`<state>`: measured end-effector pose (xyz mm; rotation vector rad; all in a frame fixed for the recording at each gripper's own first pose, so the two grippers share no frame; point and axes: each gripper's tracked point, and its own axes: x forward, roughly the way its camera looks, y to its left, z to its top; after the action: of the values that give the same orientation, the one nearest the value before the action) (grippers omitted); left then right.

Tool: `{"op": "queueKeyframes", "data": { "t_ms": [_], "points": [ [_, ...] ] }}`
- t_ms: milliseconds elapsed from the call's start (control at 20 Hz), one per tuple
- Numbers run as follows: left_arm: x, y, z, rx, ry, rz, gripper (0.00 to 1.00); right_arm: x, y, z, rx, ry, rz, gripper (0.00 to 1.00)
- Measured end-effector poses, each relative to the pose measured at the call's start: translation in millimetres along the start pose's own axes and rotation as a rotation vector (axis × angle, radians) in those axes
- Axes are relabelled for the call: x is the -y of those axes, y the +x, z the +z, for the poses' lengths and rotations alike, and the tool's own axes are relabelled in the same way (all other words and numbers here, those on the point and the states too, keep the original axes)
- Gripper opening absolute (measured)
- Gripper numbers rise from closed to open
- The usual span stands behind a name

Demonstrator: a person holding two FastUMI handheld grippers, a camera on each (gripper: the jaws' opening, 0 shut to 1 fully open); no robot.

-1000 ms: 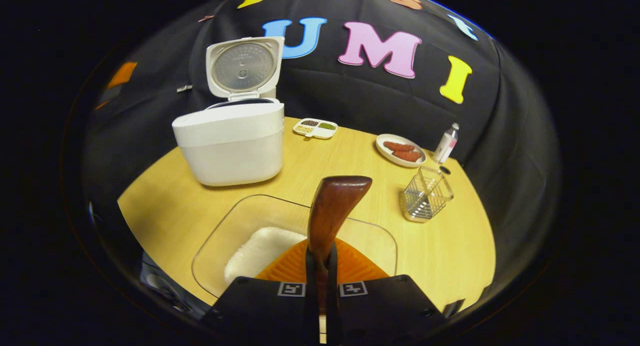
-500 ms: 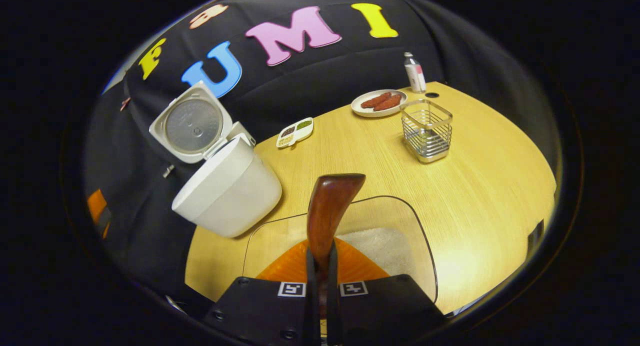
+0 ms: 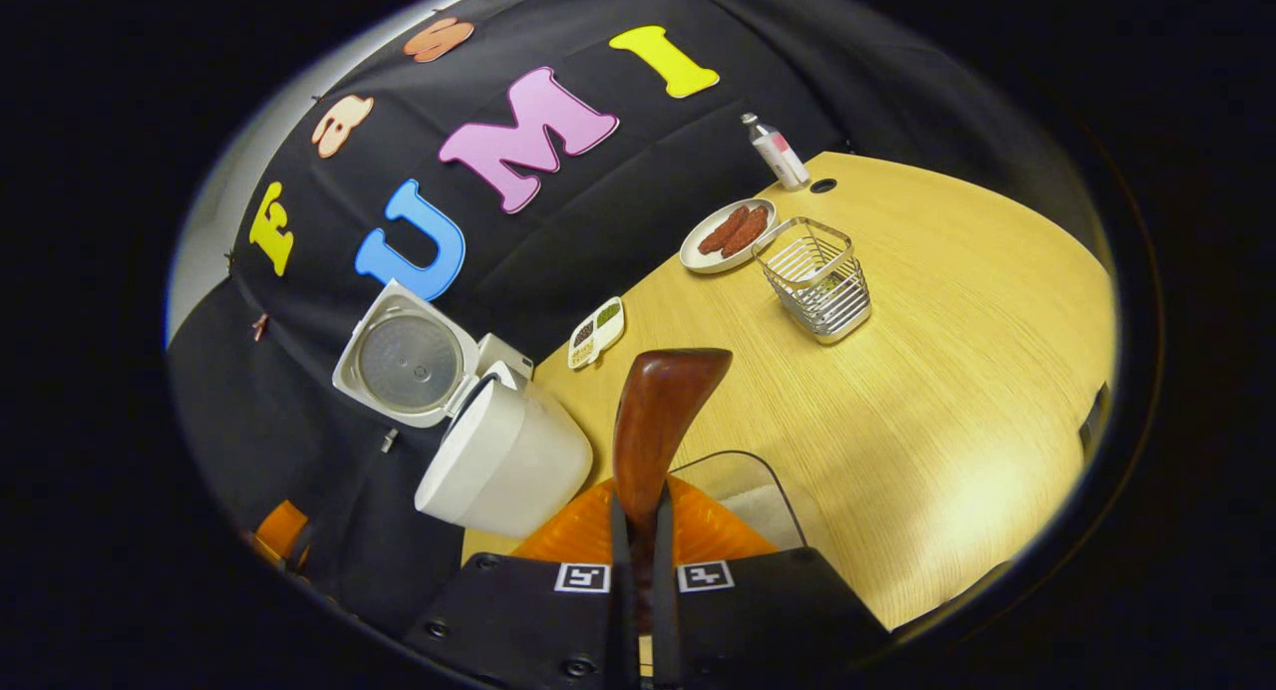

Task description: Close the left gripper, press the button to open the rice cooker; take a wooden spoon from the chopstick holder with the right hand, scoop a spoonful of rice and pour it into the rice cooker, then put the wooden spoon back into the chopstick holder.

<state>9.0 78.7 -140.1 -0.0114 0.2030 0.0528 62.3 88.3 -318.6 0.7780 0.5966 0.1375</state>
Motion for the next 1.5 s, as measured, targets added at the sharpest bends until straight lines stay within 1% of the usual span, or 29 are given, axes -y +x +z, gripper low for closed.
{"op": "queueKeyframes", "data": {
  "t_ms": [450,600,750,1000,1150,1300,1400,1500],
  "points": [
    [1.5,-1.2,-0.5,0.002,0.0,-0.009,0.96,-30.1,-20.5,33.1,0.047,0.222,0.128,0.1],
    [1.0,-1.7,-1.7,0.002,-0.003,-0.015,0.96,-49.3,-24.4,48.2,0.074,0.256,0.153,0.1],
    [0.7,-3.2,-4.7,-0.002,-0.009,-0.022,0.96,-81.3,-26.5,63.8,0.095,0.271,0.181,0.1],
    [-1.6,-6.3,-8.1,-0.005,-0.017,-0.025,0.96,-157.9,-15.8,85.4,0.107,0.256,0.246,0.1],
    [-5.5,-8.0,-10.3,-0.005,-0.022,-0.02,0.96,-205.8,-1.0,95.1,0.107,0.249,0.293,0.1],
    [-7.9,-7.0,-10.1,-0.01,-0.038,-0.016,0.96,-247.2,18.7,99.1,0.095,0.244,0.323,0.1],
    [-8.7,-5.7,-9.9,-0.008,-0.044,-0.017,0.96,-269.5,36.9,99.7,0.086,0.253,0.341,0.1],
    [-10.6,-5.7,-9.5,-0.007,-0.041,-0.018,0.97,-284.2,55.8,98.2,0.08,0.249,0.342,0.1]
  ]
}}
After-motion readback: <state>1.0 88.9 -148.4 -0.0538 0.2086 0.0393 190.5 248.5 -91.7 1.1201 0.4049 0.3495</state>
